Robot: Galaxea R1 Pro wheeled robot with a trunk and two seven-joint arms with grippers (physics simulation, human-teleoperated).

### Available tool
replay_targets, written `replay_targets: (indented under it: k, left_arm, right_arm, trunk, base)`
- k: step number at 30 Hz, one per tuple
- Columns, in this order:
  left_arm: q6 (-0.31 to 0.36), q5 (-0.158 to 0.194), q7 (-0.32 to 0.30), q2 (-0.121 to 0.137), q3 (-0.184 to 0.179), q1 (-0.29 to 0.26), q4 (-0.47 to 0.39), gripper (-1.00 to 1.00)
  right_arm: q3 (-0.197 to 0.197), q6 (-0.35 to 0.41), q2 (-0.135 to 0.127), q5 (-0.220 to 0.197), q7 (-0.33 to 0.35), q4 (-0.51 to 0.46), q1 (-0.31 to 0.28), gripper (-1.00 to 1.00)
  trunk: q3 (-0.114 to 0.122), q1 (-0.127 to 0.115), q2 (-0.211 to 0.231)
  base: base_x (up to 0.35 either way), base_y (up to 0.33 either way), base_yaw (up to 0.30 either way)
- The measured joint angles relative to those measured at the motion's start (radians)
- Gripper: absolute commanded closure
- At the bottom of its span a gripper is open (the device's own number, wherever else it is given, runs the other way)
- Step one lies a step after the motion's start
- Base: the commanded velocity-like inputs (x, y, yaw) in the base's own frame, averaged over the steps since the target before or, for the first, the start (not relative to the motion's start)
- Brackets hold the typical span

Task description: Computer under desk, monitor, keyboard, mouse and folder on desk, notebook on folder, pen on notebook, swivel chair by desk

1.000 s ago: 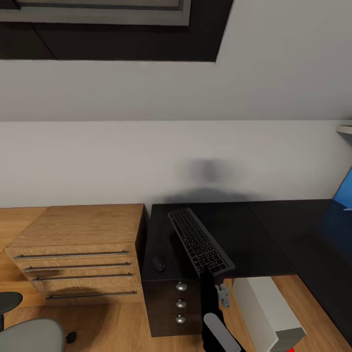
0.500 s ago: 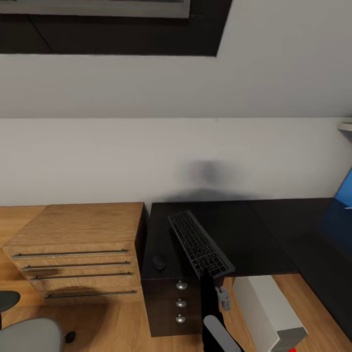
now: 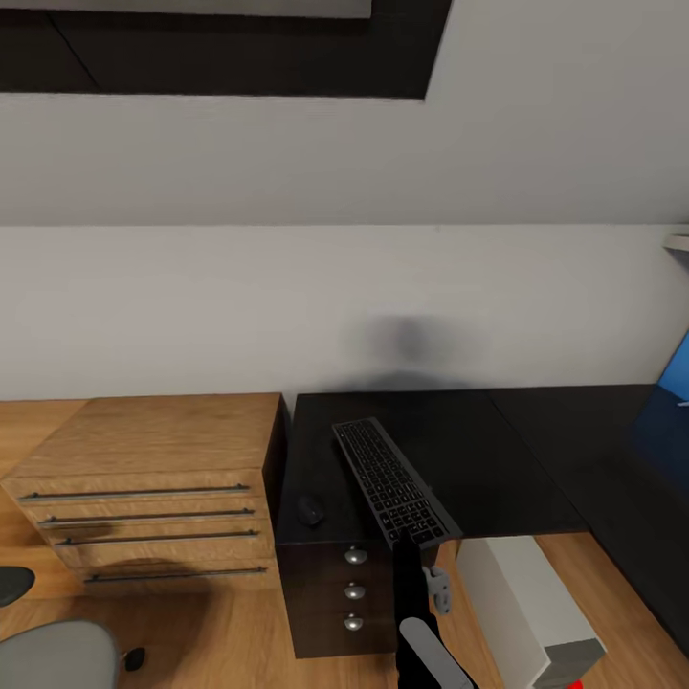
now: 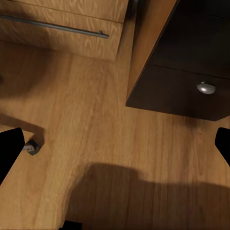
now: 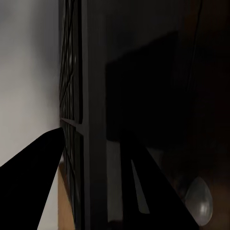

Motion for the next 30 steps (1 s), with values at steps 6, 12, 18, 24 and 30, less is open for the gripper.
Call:
replay_targets:
  k: [6,12,18,24,30]
  left_arm:
    - [0.0,0.0,0.0,0.0,0.0,0.0,0.0,-1.0]
    - [0.0,0.0,0.0,0.0,0.0,0.0,0.0,-1.0]
    - [0.0,0.0,0.0,0.0,0.0,0.0,0.0,-1.0]
    - [-0.001,0.0,0.0,0.001,0.0,0.0,0.0,-1.0]
    - [-0.002,0.0,-0.002,0.003,0.0,0.0,0.003,-1.0]
  right_arm:
    - [0.0,0.0,0.0,-0.003,0.0,-0.003,0.0,1.0]
    - [0.0,0.001,0.0,0.004,0.0,-0.006,0.0,1.0]
    - [0.0,0.0,0.0,0.013,0.001,-0.009,0.0,1.0]
    - [0.0,0.0,0.0,0.013,0.001,-0.009,0.0,1.0]
    - [0.0,0.0,0.0,0.014,0.001,-0.009,0.0,1.0]
  trunk:
    - [-0.019,0.023,-0.042]
    - [-0.038,0.046,-0.084]
    - [-0.05,0.061,-0.112]
    - [-0.05,0.061,-0.112]
    - [-0.05,0.062,-0.112]
  base:
    - [0.0,0.0,0.0]
    - [0.0,0.0,0.0]
    - [0.0,0.0,0.0]
    - [0.0,0.0,0.0]
    - [-0.067,0.047,0.0]
